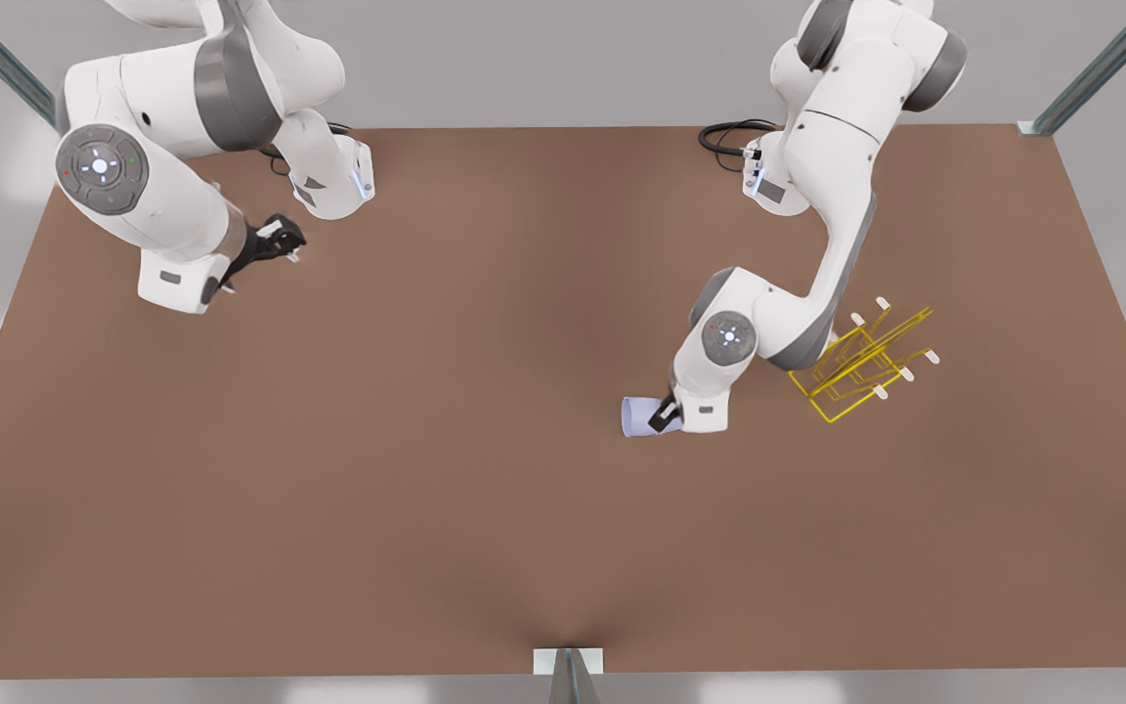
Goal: Place the cup on the cup holder
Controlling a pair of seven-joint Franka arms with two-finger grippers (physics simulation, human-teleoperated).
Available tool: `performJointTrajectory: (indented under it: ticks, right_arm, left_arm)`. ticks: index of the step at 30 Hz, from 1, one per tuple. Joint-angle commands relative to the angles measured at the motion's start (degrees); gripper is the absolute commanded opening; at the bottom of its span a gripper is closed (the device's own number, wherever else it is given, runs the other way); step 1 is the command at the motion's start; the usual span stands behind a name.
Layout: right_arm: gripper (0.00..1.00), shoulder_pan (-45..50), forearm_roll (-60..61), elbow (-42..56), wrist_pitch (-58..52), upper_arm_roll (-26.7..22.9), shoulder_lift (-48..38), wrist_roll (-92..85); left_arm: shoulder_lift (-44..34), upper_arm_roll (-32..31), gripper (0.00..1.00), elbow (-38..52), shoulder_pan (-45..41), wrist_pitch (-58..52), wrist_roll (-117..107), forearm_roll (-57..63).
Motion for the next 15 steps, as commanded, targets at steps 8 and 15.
performJointTrajectory:
  ticks: [8, 15]
  right_arm:
    - [1.00, -0.57, -2.31, 0.37, -2.53, 0.06, 0.17, 29.19]
    - [1.00, -0.22, -2.04, 0.28, -2.62, 0.06, 0.26, 29.11]
  left_arm:
    - [3.22, 0.10, 1.00, -1.59, -0.06, 9.92, -74.17, -2.23]
    - [4.54, 0.01, 1.00, -5.63, -0.24, 15.63, -68.37, 0.67]
